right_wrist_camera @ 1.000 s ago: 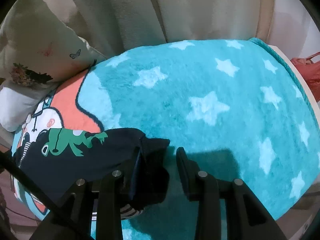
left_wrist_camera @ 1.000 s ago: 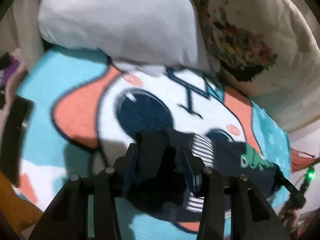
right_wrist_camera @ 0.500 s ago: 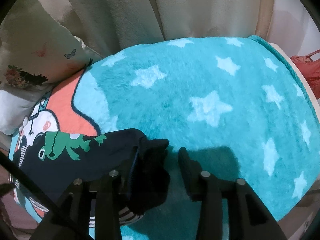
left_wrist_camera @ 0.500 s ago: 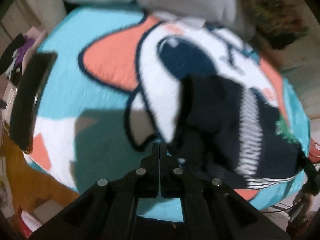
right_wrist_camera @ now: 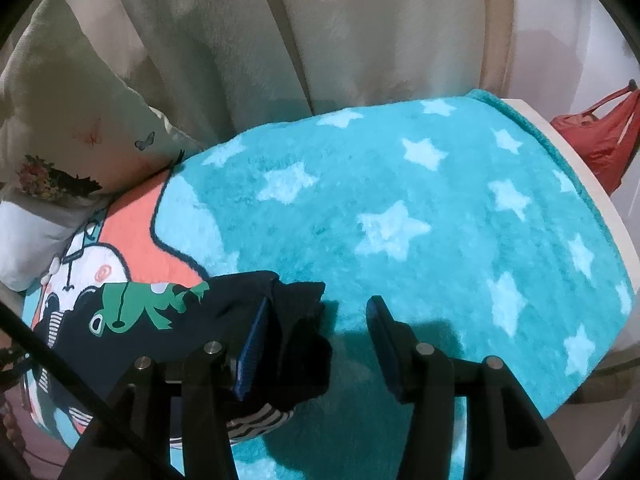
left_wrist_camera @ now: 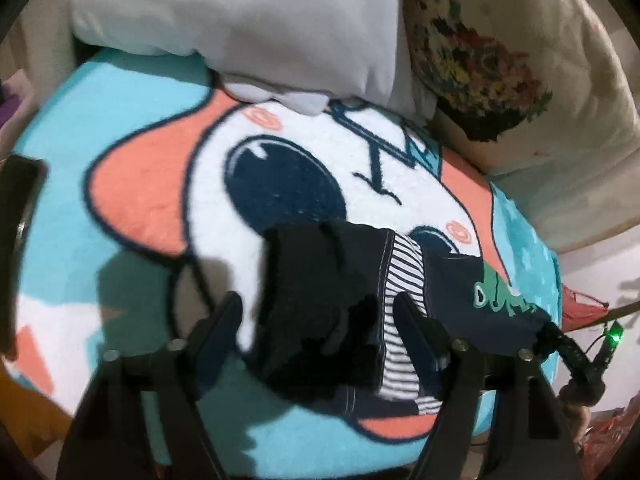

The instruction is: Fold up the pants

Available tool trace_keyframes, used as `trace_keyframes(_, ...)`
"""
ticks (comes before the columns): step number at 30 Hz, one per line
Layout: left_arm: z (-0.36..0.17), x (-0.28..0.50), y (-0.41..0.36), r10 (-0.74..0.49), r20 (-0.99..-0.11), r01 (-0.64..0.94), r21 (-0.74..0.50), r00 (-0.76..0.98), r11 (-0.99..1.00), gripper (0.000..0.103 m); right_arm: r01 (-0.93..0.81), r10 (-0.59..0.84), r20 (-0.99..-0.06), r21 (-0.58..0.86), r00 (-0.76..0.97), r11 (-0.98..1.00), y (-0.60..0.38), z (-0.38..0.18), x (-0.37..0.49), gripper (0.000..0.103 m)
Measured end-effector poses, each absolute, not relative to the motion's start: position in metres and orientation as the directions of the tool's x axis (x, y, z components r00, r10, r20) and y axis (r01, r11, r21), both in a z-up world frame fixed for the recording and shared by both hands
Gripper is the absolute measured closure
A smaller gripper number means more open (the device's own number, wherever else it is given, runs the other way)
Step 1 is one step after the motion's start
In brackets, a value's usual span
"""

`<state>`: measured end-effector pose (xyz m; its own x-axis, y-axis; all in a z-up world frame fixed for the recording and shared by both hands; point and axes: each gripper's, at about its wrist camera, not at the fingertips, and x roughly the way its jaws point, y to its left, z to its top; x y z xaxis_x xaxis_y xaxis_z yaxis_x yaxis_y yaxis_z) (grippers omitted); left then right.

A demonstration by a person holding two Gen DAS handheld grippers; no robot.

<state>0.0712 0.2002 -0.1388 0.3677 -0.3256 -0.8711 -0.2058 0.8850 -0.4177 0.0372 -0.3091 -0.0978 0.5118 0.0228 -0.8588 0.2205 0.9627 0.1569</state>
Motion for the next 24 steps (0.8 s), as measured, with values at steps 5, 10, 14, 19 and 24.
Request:
trace_keyframes(5, -0.136, 0.065, 0.197, -0.303, -0.897, -0.242, -0.387, 0.321, 0.889, 0.087, 0.256, -0.028, -0.849, 0.128, 0.528, 0.958, -0.317, -0.090, 0.032, 0.048)
trace_keyframes(10, -0.141, 0.049, 0.203, -0.275, -0.925, -0.289, -0.348, 0.263, 0.892, 0.087, 0.309, -0.051, -0.852, 0.132, 0.520, 0.942, -0.332, -0.092, 0.032, 0.048)
trace_keyframes(14, -0.161, 0.059, 0.205, -0.213, -0.951, -0.321, -0.279, 0.226, 0.905, 0.067, 0.329, -0.057, -0.853, 0.137, 0.519, 0.934, -0.331, -0.093, 0.036, 0.048)
trace_keyframes(19, -0.148, 0.055, 0.219, -0.263, -0.932, -0.335, -0.338, 0.249, 0.880, 0.063, 0.254, -0.074, -0.802, 0.099, 0.593, 0.962, -0.302, -0.064, 0.038, 0.048)
trace_keyframes(24, -0.102, 0.043, 0.210, -0.166, -0.919, -0.244, -0.263, 0.357, 0.933, 0.063, 0.090, 0.073, -0.793, 0.160, 0.605, 0.983, -0.255, -0.055, 0.039, 0.048)
